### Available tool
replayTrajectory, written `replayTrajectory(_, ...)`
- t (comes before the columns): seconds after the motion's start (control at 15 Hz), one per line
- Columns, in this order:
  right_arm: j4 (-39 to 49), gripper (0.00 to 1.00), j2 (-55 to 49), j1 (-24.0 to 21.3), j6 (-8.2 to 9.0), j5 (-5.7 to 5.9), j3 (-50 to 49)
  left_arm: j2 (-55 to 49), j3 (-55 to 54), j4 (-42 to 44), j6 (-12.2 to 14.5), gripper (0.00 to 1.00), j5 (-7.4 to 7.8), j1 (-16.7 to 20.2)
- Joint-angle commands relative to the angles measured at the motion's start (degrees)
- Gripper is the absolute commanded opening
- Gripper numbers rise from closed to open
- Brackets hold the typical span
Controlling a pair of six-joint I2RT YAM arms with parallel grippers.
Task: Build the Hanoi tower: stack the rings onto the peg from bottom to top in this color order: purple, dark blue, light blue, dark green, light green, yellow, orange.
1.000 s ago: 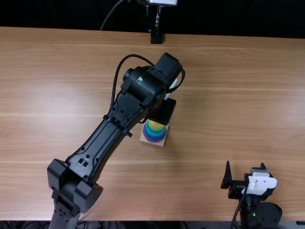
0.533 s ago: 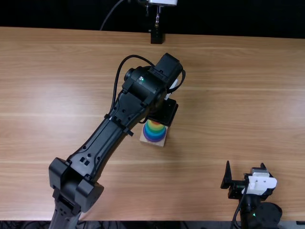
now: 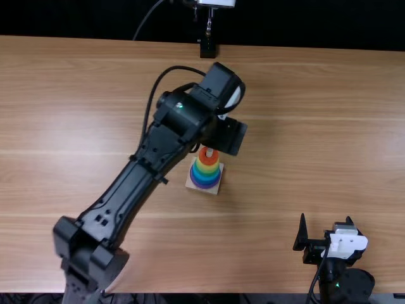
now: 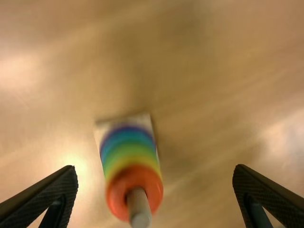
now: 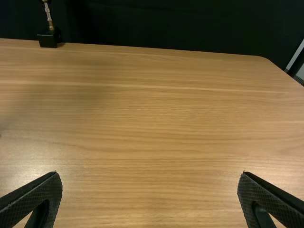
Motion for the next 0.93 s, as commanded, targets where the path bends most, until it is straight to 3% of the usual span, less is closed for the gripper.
replayTrajectory(0.0,-1.8,1.0,-0.7,-0.6,0.18,0.61,-4.9,-8.9,-7.5,5.1,-0.4,1.0,0.25,3.5)
replayTrajectory(0.2,-1.7,1.0,-0.7,-0.6,0.18,0.61,-4.9,-23.4,-27.4,22.8,-0.5,1.0,0.35,10.1)
replayTrajectory(0.53,-1.7,1.0,-0.7,-0.6,0.18,0.61,-5.0,-48.4,-49.4,25.7,-0.1,1.0,-0.07,26.1)
replayTrajectory(0.73,-1.7,1.0,-0.7,-0.6,0.18,0.61,-5.0,-63.2,-64.2,30.7,0.2,1.0,-1.76,29.1)
replayTrajectory(0.87,-1.8,1.0,-0.7,-0.6,0.18,0.61,-5.0,-71.4,-74.1,38.0,0.2,1.0,-1.23,31.1)
